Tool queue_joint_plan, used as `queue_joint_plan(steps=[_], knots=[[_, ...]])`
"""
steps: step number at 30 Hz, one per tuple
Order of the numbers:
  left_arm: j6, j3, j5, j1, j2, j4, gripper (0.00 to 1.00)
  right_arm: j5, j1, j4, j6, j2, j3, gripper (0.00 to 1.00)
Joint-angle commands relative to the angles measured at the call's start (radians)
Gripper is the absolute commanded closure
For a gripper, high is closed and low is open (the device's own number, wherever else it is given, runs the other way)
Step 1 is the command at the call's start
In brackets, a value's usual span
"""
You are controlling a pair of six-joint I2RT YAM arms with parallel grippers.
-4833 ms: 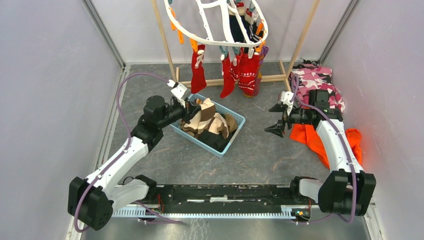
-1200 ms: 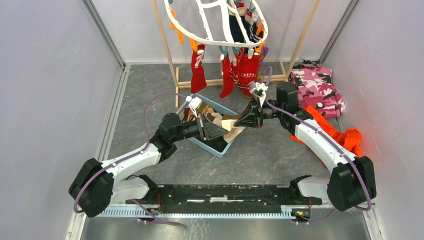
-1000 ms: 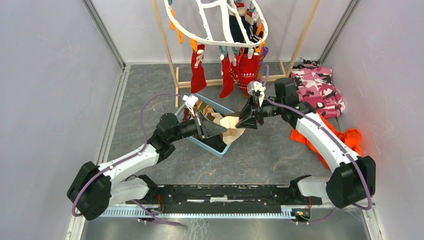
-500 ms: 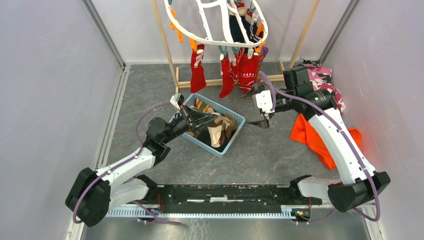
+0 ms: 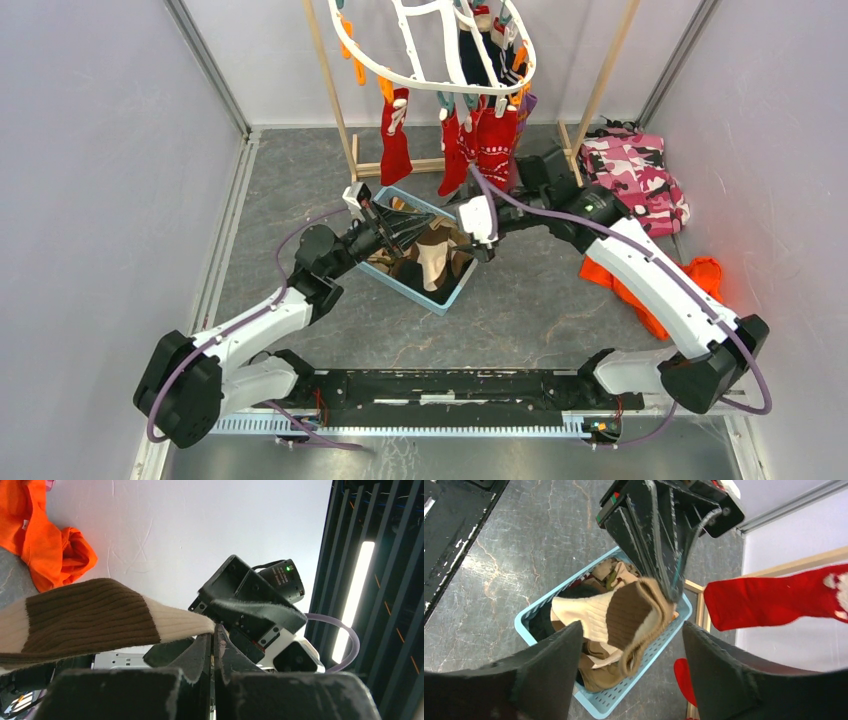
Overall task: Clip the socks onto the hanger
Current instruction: Pick up the sock from the bin.
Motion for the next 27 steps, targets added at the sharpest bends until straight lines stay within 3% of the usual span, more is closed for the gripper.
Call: queue_joint_plan(steps=[1, 5, 9, 12, 15, 21, 23, 27], knots=[[-0.053, 0.039, 0.000, -0.005, 0.003, 0.020, 0.98, 0.096, 0.041, 0.061, 0.088, 0.034, 0.037, 0.27], [-0.048, 0.023, -0.019, -0.005, -0.014, 0.025, 0.98, 0.129, 0.048, 0.073, 0.121, 0.049, 0.058, 0.51], [-0.031, 0.006, -0.043, -0.005, -0.034, 0.026, 0.96, 0.138, 0.047, 0.073, 0.140, 0.051, 0.065, 0.83], [-0.013, -0.012, -0.053, -0.004, -0.046, 0.027, 0.83, 0.127, 0.048, 0.043, 0.150, 0.060, 0.093, 1.00], [0.053, -0.040, -0.075, 0.002, -0.073, 0.058, 0.68, 0.106, 0.047, -0.013, 0.142, 0.068, 0.120, 1.00], [0.356, -0.143, -0.077, 0.100, -0.244, 0.077, 0.24, 0.065, 0.043, -0.198, 0.034, 0.081, 0.159, 1.00], [0.554, -0.155, -0.049, 0.129, -0.326, 0.029, 0.11, 0.037, 0.040, -0.247, 0.021, 0.091, 0.174, 1.00], [1.187, -0.095, 0.081, 0.130, -0.472, -0.257, 0.01, -0.046, 0.030, -0.274, 0.031, 0.086, 0.156, 1.00]])
